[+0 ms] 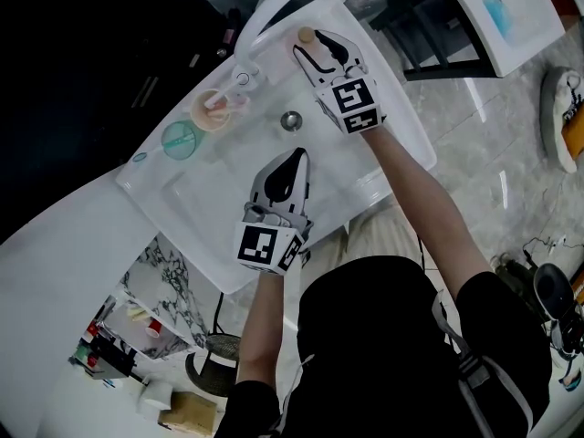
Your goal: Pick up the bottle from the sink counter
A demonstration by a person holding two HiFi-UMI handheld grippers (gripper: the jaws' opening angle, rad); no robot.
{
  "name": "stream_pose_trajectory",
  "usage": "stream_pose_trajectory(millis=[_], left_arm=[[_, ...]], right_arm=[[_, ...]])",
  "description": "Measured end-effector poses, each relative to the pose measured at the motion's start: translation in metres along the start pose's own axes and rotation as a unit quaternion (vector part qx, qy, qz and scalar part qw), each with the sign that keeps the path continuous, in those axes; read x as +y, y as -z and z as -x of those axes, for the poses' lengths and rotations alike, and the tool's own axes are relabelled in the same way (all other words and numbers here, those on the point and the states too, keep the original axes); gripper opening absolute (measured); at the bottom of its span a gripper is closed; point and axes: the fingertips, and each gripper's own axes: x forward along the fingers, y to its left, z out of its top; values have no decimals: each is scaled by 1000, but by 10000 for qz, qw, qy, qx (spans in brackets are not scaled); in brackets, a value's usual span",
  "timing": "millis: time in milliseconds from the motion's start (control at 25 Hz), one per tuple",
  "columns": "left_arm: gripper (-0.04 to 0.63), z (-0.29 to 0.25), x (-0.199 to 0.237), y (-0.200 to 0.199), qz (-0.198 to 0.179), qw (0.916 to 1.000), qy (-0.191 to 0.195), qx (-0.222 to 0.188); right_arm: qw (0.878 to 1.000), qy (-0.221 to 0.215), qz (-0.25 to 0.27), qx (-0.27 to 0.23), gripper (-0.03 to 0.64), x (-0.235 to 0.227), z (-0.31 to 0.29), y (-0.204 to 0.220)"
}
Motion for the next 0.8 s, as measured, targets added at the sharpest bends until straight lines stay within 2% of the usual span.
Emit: stream_pose_trajectory(millis=[400,800], left_arm=[[20,2,3,1,43,10000,-38,38],[20,7,5,3,70,10000,-36,41]], right_arm=[[9999,134,62,-6,163,-1,-7,0],[9996,201,-188,81,132,-6,-5,-1]])
